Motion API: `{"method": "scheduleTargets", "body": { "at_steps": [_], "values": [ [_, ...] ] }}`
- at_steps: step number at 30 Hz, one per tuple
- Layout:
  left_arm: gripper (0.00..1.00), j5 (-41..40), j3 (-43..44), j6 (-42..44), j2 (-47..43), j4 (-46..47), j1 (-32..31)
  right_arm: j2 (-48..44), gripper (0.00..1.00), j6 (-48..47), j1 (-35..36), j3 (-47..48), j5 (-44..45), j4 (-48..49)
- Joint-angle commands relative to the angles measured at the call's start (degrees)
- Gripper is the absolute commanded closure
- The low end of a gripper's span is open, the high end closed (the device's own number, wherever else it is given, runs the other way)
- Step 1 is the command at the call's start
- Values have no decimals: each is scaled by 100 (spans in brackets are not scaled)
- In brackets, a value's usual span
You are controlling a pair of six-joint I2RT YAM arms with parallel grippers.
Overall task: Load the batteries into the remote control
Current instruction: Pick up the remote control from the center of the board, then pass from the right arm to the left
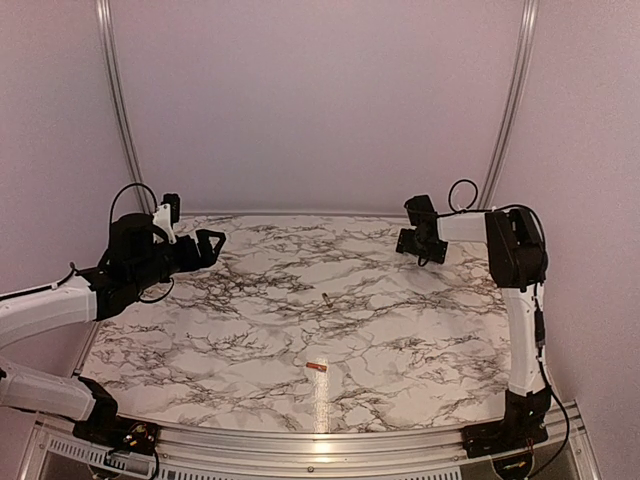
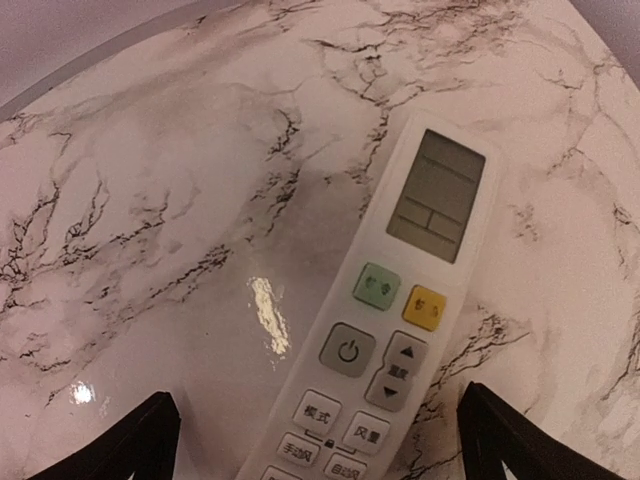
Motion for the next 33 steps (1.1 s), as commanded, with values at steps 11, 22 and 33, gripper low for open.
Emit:
{"method": "scheduleTargets", "body": {
  "at_steps": [11,22,33],
  "values": [
    [1,-487,-66,-30,-119,-165,22,72,53,-92,-270,-60,-405,-287],
    [1,7,-17,96,65,-130,22,-1070,84,-912,-290,-1308,-2269,366],
    [1,1992,-41,-44,692,1266,-63,-3460,86,-262,-69,-3808,-5754,4254]
  ]
}}
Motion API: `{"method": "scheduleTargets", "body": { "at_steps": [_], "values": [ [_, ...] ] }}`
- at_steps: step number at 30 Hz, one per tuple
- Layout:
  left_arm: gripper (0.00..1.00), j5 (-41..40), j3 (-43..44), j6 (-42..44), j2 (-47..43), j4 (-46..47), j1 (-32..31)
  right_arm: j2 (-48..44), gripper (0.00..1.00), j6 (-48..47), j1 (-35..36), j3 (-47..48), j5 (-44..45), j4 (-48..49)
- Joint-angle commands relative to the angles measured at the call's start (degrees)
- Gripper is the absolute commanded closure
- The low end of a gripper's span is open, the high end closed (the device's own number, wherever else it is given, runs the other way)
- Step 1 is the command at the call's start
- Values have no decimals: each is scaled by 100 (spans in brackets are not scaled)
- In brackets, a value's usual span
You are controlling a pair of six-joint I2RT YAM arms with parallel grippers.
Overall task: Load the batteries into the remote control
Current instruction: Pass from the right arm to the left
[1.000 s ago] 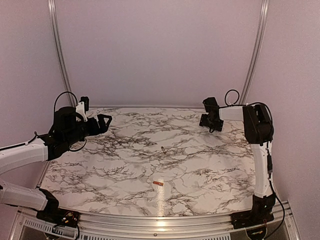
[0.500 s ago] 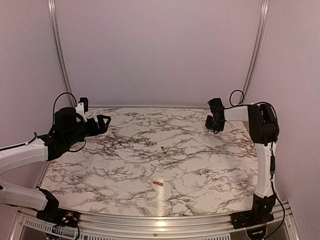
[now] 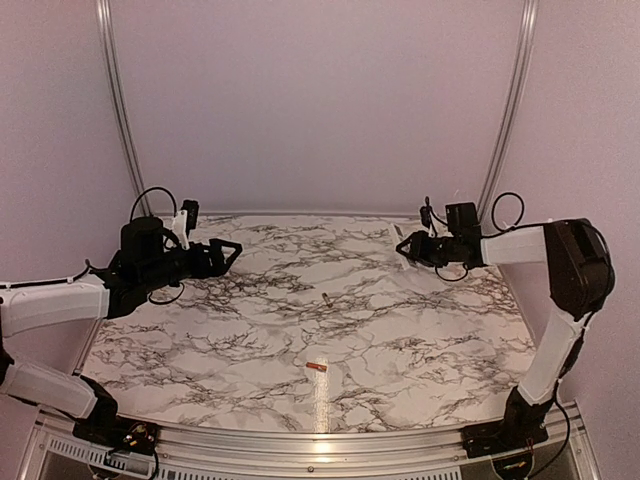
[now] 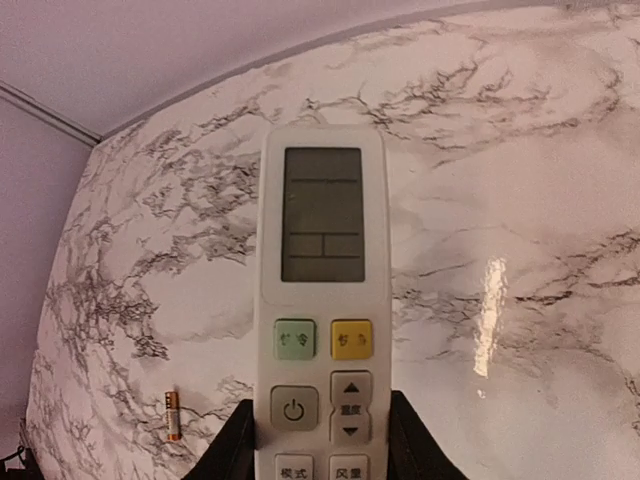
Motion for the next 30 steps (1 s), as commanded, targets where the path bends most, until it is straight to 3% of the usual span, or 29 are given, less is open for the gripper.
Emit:
{"method": "scheduleTargets", "body": {
  "at_steps": [1,7,19,30],
  "values": [
    [1,1238,6,-215,280,1102,-81,-926,88,519,250,-463,-1648,2393],
    [1,1676,192,-441,547,1996,-456,-1434,89,1348,837,-714,-2031,3839],
    [1,2160,1054,-880,1497,3136,-1221,-1267,88,2795,2070,-621,-2252,6298],
    [4,2066,1748,-818,2000,3300,-1709,-969,88,3034,2600,-402,-2260,6808]
  ]
}}
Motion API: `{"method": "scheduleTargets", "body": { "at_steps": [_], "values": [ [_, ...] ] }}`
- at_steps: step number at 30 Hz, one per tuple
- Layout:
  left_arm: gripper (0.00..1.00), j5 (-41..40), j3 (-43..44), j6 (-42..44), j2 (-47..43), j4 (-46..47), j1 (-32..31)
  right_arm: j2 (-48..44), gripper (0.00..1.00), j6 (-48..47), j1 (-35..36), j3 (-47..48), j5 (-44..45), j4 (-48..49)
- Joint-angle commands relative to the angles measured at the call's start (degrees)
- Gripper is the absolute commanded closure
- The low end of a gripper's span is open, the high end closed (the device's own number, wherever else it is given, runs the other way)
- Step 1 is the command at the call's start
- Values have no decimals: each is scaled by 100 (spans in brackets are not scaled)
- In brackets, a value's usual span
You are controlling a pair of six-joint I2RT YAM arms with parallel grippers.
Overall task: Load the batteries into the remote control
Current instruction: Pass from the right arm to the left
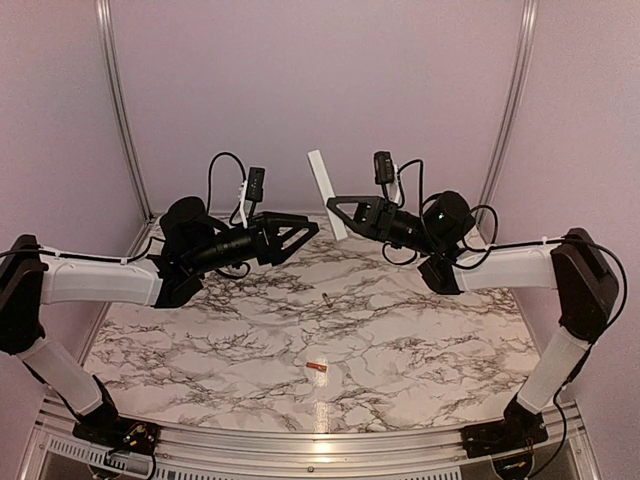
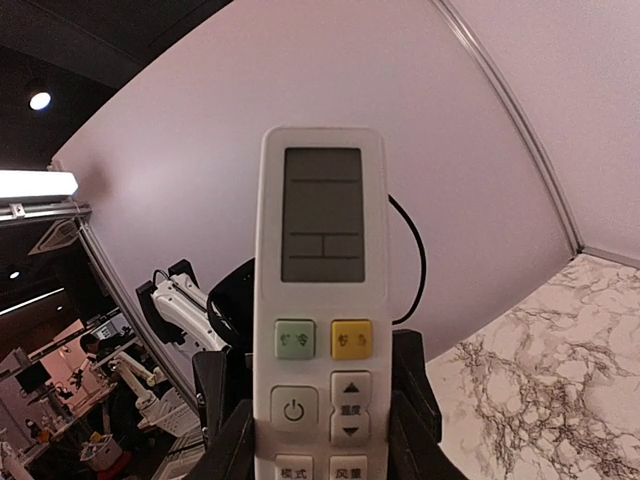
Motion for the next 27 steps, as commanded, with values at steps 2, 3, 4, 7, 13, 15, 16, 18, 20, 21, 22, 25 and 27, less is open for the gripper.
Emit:
{"method": "scheduleTargets", "body": {
  "at_steps": [2,3,4,7,13,15,16,18,20,21,22,25,27],
  "values": [
    [6,13,370,69,265,173,-186,50,88,143,169,271,-48,463],
    [6,10,404,72,310,167,-211,56,88,141,176,273,-49,469],
    [8,2,419,65,341,186,-225,51,88,166,180,273,-54,496],
    [11,13,454,9,428,300,-275,86,88,259,205,277,-68,605],
    [17,157,544,-23,539,444,-362,167,87,330,263,308,-90,747],
    [19,200,576,-27,566,444,-371,196,87,358,268,304,-97,798],
    [20,213,586,-30,576,455,-387,203,87,374,266,300,-99,820],
    [23,228,606,-17,593,472,-402,209,87,371,273,313,-99,825],
    [26,221,628,-21,609,490,-411,230,87,381,277,332,-114,831],
    [28,229,639,-25,624,519,-411,236,87,384,281,338,-122,826],
    [29,241,658,-40,647,552,-418,242,87,381,286,336,-125,836],
    [35,296,717,-110,735,637,-440,235,87,385,287,322,-121,847],
    [38,318,729,-158,768,703,-442,227,87,396,287,319,-142,866]
  ]
}}
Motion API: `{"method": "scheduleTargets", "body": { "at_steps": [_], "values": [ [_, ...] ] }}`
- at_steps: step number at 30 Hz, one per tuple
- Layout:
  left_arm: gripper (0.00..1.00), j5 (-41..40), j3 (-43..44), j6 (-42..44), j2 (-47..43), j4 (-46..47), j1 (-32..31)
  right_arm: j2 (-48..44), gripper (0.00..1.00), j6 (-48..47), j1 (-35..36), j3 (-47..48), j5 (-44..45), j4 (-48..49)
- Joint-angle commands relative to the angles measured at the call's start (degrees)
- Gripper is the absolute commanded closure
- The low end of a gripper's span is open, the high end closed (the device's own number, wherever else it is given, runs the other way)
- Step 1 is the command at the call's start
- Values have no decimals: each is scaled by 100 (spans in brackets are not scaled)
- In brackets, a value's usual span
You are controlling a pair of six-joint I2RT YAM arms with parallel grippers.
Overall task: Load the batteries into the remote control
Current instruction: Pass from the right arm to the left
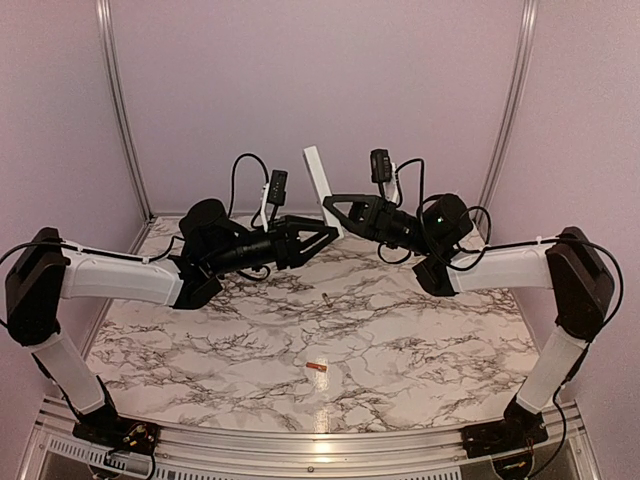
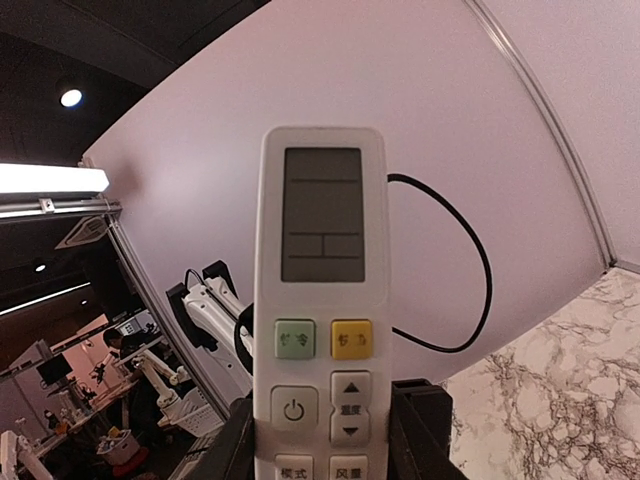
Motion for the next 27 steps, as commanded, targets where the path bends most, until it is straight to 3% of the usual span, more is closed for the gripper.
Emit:
{"method": "scheduleTargets", "body": {
  "at_steps": [1,10,17,20,22,25,27],
  "values": [
    [40,145,231,-87,164,314,-43,51,87,47,69,199,-70,297],
    [43,190,331,-116,202,354,-62,102,87,96,75,203,-68,384],
    [52,229,439,-240,321,396,-66,87,86,72,79,195,-86,382],
    [63,220,427,-214,311,352,-66,34,83,-6,78,186,-94,295],
    [70,185,408,-117,264,239,-65,-30,72,-133,74,186,-90,127],
    [83,112,398,175,131,-158,-60,-195,43,-448,57,202,-86,-413],
    [87,9,398,508,-49,-736,-58,-357,28,-734,4,210,-112,-896]
  ]
}}
